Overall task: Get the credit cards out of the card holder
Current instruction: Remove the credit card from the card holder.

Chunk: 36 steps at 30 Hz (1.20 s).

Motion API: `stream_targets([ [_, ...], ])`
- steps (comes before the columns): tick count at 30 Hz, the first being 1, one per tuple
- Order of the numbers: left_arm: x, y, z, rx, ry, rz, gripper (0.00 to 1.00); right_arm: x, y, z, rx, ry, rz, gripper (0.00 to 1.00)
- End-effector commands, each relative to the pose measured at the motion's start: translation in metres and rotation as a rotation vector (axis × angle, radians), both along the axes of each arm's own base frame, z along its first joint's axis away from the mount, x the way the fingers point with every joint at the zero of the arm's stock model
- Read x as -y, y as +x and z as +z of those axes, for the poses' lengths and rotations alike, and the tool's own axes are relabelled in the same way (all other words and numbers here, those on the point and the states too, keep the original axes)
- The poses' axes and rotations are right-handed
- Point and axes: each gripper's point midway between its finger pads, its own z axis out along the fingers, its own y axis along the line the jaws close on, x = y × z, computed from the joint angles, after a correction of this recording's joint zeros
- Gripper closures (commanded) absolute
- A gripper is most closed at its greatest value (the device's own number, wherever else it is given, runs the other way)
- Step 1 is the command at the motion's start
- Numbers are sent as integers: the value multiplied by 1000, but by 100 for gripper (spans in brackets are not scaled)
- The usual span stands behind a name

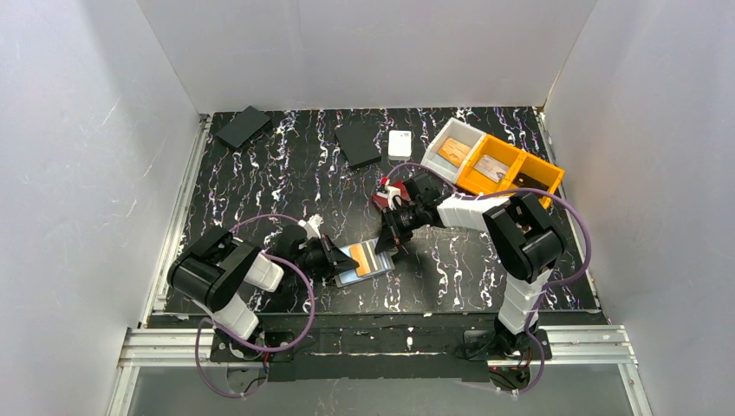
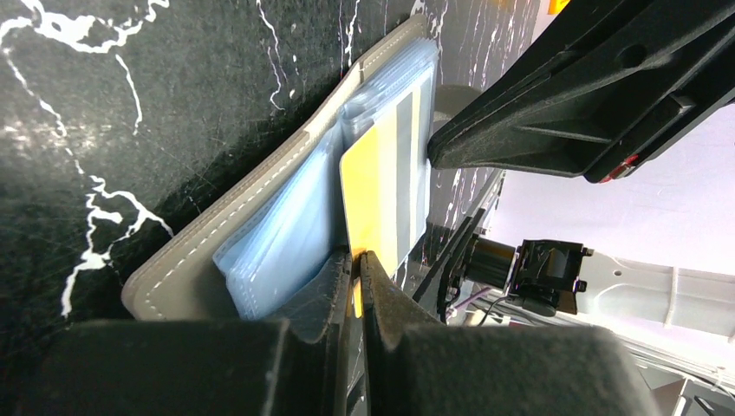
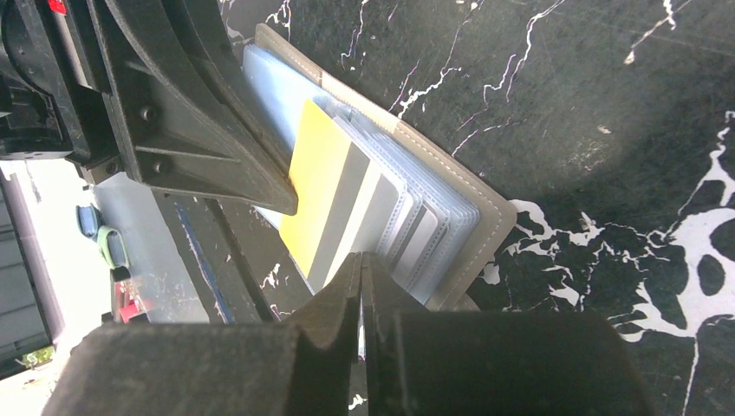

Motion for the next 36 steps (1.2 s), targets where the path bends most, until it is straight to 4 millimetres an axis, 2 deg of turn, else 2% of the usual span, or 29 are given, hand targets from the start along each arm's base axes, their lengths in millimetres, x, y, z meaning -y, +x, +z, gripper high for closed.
stream_targets([
  [1,-16,-19,-24,-61,84,-7,100,35,-1,-52,35,-234,-34,89],
  [10,-21,-22,-7,-17,53,14,100,35,1,-48,56,-228,-29,86],
  [18,-30,-24,15,48,31,42,100,24,-1,-26,83,-138,-1,77],
  [24,-31,-21,46,150,13,32,100,14,-3,16,148,13,64,67],
  [31,-38,-26,77,257,43,-9,100,13,-15,64,233,187,166,55],
  [36,-28,-25,111,363,0,-87,100,8,-34,96,232,347,240,33],
])
